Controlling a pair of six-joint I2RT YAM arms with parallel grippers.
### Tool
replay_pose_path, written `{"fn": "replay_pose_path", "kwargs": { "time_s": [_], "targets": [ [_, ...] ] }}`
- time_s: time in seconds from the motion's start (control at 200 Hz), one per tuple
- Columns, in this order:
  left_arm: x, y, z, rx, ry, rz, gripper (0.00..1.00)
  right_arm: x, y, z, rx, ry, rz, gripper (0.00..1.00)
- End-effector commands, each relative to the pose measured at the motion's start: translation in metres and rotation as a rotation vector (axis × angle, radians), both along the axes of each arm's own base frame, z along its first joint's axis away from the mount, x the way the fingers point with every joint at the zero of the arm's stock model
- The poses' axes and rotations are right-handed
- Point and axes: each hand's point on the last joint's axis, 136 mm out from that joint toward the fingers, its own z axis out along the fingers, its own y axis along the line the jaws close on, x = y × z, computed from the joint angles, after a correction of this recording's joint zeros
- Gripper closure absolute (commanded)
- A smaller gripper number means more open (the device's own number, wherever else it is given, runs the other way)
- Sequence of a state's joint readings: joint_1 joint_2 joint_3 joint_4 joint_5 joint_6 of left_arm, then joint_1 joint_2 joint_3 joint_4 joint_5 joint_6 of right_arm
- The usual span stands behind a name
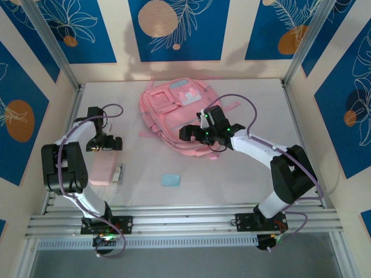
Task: Pack the student bag
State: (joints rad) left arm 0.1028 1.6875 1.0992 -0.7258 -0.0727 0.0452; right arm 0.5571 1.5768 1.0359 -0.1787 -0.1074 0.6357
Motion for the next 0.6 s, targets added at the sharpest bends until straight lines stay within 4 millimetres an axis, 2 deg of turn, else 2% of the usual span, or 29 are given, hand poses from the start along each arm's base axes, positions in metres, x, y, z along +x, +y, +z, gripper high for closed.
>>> {"fn": "replay_pose_path", "kwargs": {
  "time_s": [0.0, 0.22, 0.595],
  "targets": [
    [-0.013, 0.008, -0.019, 0.022, 0.085, -0.019, 0.00, 0.002, 0.003, 0.008, 0.005, -0.020, 0.000, 0.01],
    [-0.019, 0.003, -0.043, -0.013, 0.138, -0.016, 0.00, 0.004, -0.004, 0.010, -0.006, -0.034, -0.021, 0.01],
    [-0.008, 0.000, -0.021, -0.033, 0.062, 0.018, 0.07, 0.007, -0.005, 0.011, 0.005, -0.031, -0.030, 0.00]
  ]
}}
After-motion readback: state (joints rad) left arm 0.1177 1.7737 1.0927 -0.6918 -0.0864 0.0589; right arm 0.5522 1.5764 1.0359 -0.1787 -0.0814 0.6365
